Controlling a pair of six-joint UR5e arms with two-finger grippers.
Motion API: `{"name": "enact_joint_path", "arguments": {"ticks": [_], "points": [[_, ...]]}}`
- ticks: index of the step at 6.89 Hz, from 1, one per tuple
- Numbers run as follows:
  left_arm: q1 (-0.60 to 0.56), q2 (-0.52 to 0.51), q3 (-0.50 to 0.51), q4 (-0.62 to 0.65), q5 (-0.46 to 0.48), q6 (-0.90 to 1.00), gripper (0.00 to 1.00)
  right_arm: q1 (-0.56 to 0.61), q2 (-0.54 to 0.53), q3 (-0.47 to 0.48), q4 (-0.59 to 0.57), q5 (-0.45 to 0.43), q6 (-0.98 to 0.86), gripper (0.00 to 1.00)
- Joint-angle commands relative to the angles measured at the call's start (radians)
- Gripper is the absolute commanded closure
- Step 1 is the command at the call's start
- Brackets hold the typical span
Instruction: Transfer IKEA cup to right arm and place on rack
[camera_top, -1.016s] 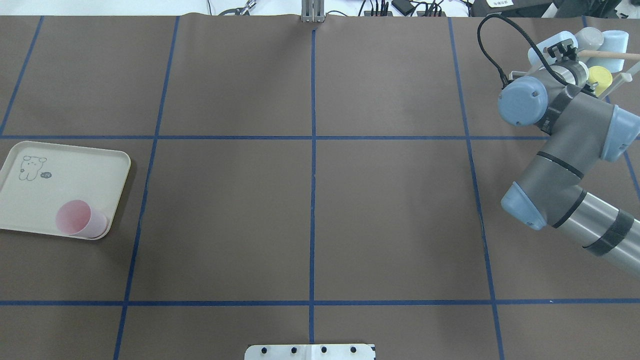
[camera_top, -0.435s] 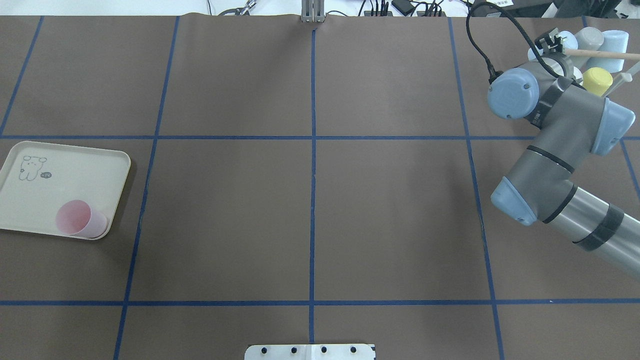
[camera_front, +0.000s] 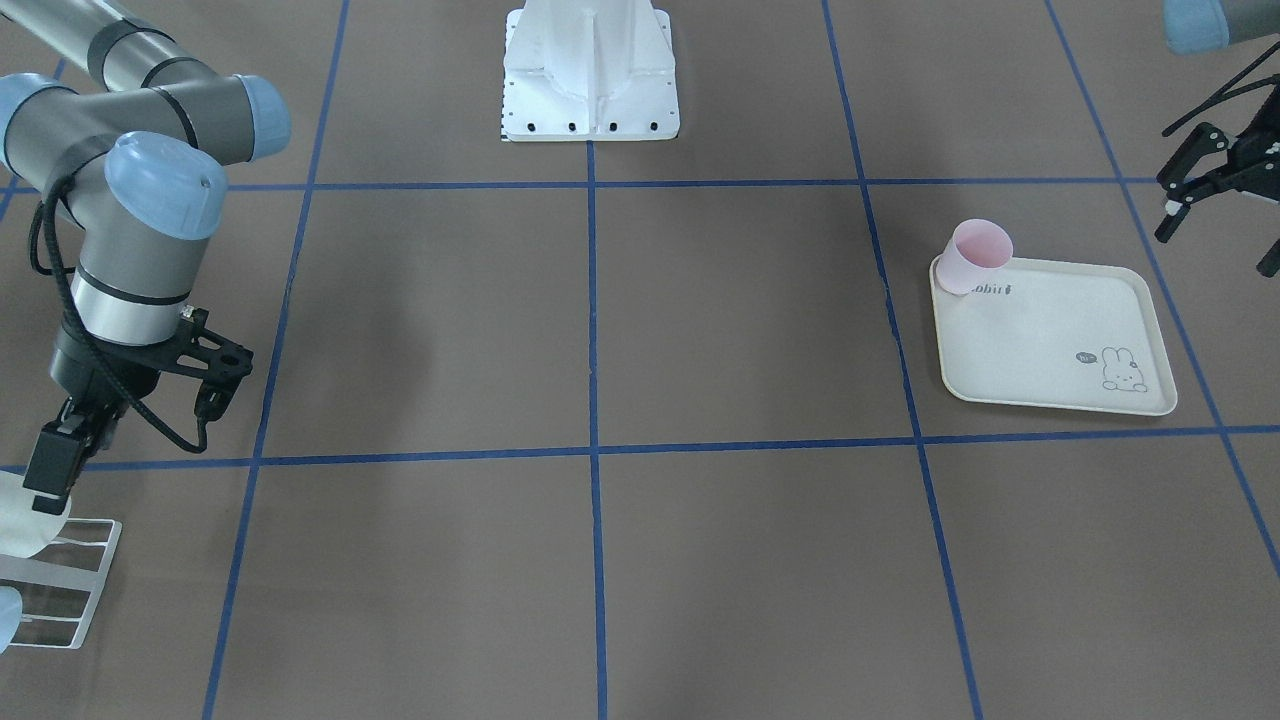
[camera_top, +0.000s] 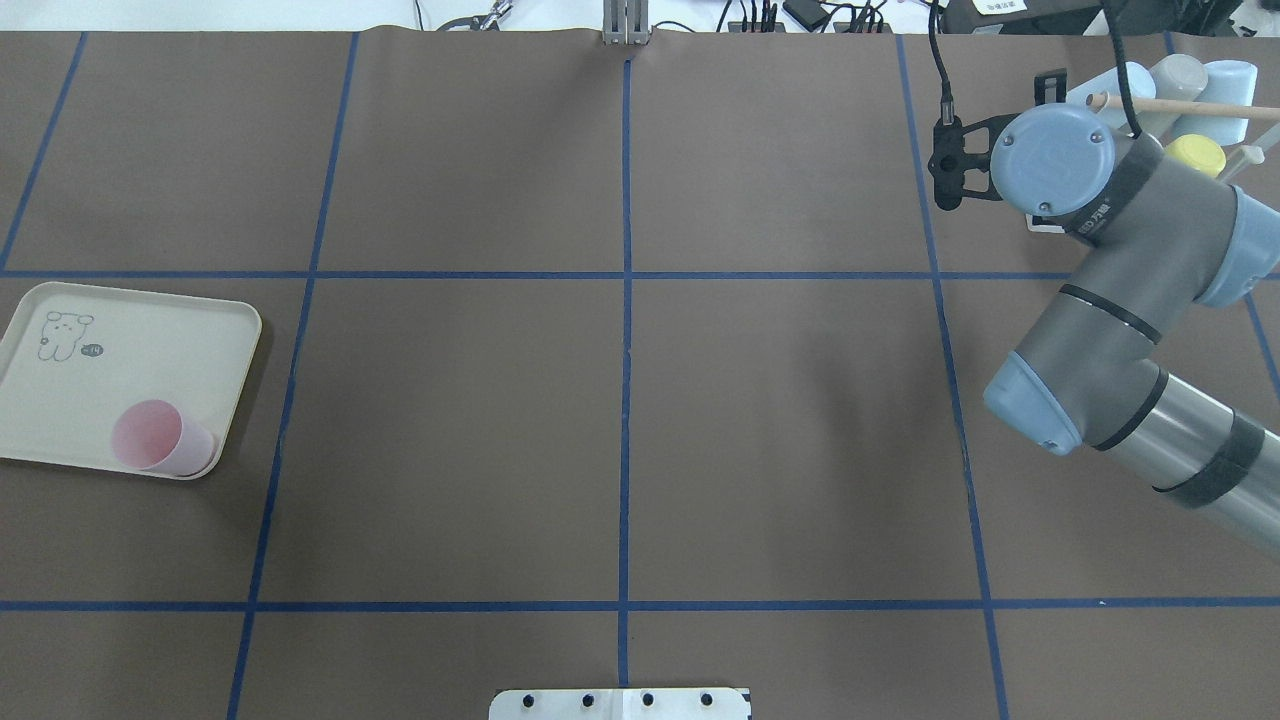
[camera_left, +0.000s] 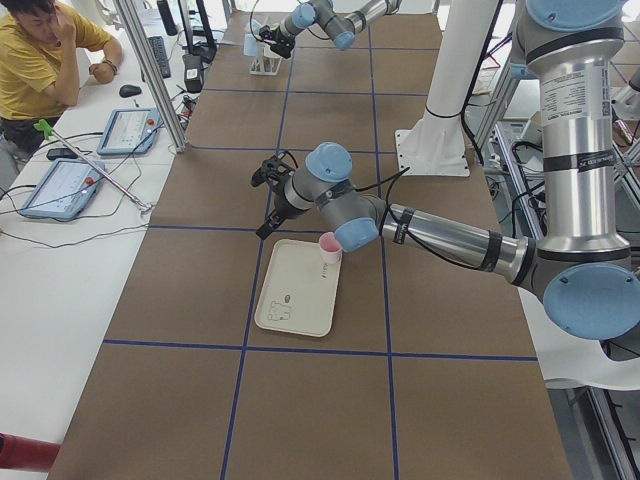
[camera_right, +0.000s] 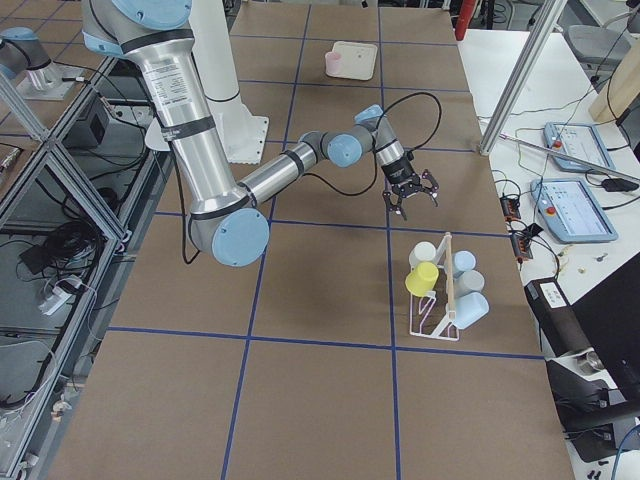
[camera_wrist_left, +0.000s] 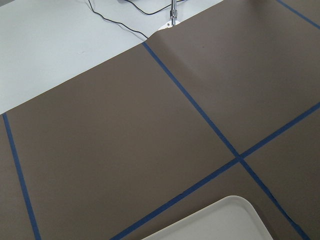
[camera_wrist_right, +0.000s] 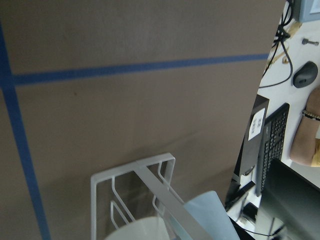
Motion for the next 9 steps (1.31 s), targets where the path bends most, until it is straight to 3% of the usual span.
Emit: {"name": "enact_joint_path", "arguments": {"ticks": [1,4,5,6,8,9], "points": [[0.119,0.066,0.003,-0.123,0.063,-0.184,0.00,0.000,-0.042,0.042,0.196,0.298,0.331,0.01],[0.364,0.161,0.008,-0.233,0.226,-0.380,0.00,0.000,-0.120,0.078,0.605,0.537,0.780,0.01],[0.464,0.161,0.023,-0.233,0.310,-0.463,0.00,-0.001,-0.122,0.076,0.707,0.553,0.895,0.01],[0.517,0.160,0.061,-0.259,0.355,-0.477,0.00,-0.001,-0.124,0.076,0.752,0.560,0.927,0.01],[0.519,0.157,0.199,-0.428,0.377,-0.478,0.01,-0.001,-0.124,0.066,0.754,0.562,0.926,0.01],[0.519,0.157,0.203,-0.447,0.375,-0.481,0.08,-0.001,-0.124,0.065,0.754,0.562,0.926,0.01]]}}
